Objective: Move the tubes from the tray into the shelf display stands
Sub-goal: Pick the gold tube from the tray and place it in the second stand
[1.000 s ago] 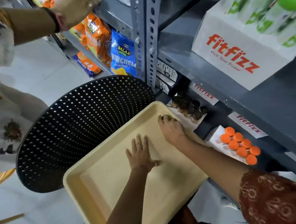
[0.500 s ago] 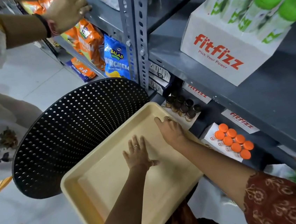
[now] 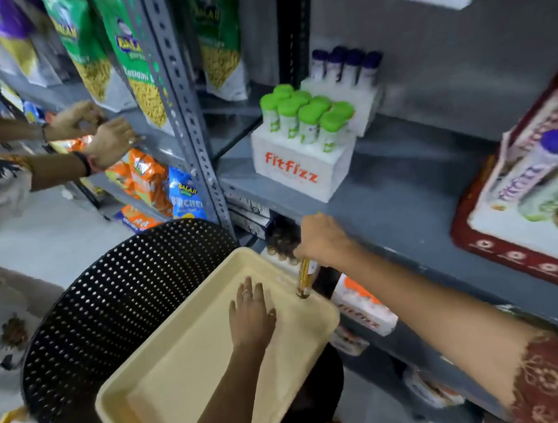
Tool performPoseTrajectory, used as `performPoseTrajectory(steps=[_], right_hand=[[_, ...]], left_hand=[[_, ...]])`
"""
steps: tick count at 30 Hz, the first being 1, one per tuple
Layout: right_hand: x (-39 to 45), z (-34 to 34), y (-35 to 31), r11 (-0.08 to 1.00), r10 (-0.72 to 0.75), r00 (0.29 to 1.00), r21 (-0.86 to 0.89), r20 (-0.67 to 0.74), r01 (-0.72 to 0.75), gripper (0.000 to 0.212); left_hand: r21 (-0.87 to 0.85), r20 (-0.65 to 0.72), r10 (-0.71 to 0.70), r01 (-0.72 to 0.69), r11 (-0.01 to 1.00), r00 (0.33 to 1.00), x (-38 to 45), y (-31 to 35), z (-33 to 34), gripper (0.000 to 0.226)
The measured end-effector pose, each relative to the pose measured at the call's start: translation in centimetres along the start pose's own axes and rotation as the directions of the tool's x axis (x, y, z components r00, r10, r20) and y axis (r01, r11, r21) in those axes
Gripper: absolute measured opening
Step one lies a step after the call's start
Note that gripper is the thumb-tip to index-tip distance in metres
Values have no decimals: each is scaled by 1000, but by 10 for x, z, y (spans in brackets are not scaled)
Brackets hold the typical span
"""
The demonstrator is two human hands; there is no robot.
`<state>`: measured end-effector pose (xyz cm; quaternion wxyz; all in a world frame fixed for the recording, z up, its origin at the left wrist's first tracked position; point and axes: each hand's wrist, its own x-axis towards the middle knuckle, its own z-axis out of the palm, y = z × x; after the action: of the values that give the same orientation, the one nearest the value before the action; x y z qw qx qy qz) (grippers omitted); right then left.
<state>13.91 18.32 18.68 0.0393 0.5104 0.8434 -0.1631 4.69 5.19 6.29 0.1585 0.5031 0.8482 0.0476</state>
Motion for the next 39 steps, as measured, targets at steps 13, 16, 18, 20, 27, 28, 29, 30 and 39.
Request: performPoseTrajectory(steps=[13,16,18,20,27,28,29,30,39], right_hand=[[-159,-166,108,992,120,901,12,-417,-126,49],[-192,-186,146,982,163,867,-9,-471,-190,39],[-213,-197,170,970,214,847,7,-488,-241,38],[-232,-207,192,959,261,842,29,-473,-282,39],[-290,-235,261,912,393,798,88,-457,-400,33],[-296,-237,270,908,404,792,97,-458,-407,32],[-302,-240,279,903,418,789,112,-451,-414,29],[-308,-242,287,897,433,788,126,-437,-423,26],[-340,-256,335,858,511,773,174,-376,-482,29]], left_hand=[[-139,-397,427,-514,847,812,-62,178,-51,49],[-108,-377,546,-621,776,748,-78,228,-45,50],[-116,-372,595,-672,732,713,-89,259,-39,51],[-96,-355,643,-711,696,678,-100,289,-32,52],[-2,-196,808,-824,566,555,-137,363,1,54],[1,-184,821,-835,550,540,-142,371,6,53],[3,-178,832,-845,535,526,-146,378,10,52],[11,-178,841,-853,521,511,-150,384,13,51],[36,-26,858,-858,513,512,-164,417,36,55]])
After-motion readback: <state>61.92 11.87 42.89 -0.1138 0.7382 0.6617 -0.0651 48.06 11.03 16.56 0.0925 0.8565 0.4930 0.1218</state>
